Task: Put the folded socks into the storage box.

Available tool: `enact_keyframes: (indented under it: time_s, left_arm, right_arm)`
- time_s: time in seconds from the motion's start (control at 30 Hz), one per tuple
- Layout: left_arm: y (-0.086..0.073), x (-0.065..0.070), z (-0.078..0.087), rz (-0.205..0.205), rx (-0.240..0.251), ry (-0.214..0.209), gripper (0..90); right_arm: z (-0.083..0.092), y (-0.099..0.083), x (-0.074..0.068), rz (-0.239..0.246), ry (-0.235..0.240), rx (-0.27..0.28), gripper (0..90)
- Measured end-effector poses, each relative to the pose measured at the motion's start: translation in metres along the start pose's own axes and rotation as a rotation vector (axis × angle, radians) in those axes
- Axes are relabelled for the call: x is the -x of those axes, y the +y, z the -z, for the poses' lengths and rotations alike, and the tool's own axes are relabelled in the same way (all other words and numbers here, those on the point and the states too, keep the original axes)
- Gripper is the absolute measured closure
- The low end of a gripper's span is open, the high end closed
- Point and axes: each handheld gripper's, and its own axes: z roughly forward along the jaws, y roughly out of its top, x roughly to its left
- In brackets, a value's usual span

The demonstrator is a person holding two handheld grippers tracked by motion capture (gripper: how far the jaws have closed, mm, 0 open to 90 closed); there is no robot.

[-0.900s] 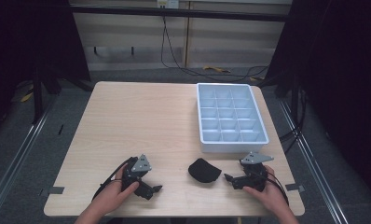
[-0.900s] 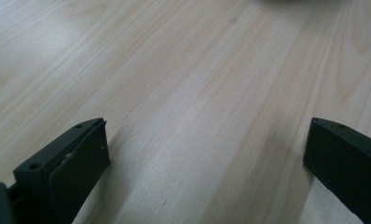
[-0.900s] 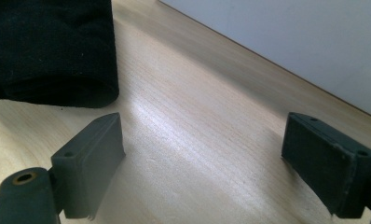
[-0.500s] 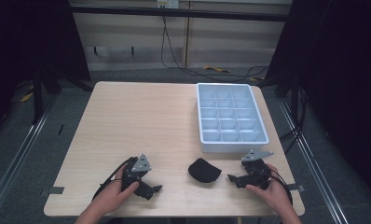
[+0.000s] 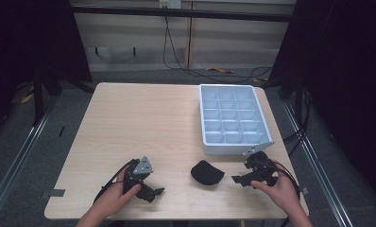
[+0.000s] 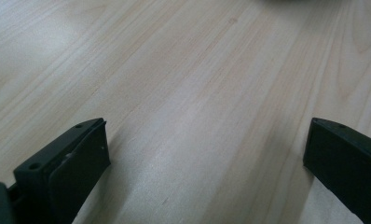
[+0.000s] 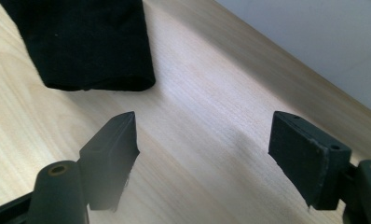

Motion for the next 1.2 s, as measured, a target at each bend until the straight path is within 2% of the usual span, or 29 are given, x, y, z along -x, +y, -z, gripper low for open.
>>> enact_keyframes:
  time_s: [0.3, 0.53, 0.83, 1.2]
  left_arm:
    - [0.000, 0.000, 0.000, -0.001, 0.000, 0.000, 0.0]
    - [0.000, 0.000, 0.000, -0.001, -0.001, 0.000, 0.0]
    - [0.000, 0.000, 0.000, 0.007, 0.008, 0.001, 0.0]
    - [0.000, 0.001, 0.000, 0.008, 0.007, 0.000, 0.0]
  right_arm:
    - [0.009, 0.015, -0.010, 0.042, 0.014, -0.037, 25.1]
    - [0.012, 0.033, -0.024, 0.107, 0.027, -0.054, 26.6]
    - [0.001, 0.053, -0.044, 0.167, 0.067, -0.084, 31.0]
    - [-0.015, 0.071, -0.064, 0.236, 0.078, -0.141, 33.8]
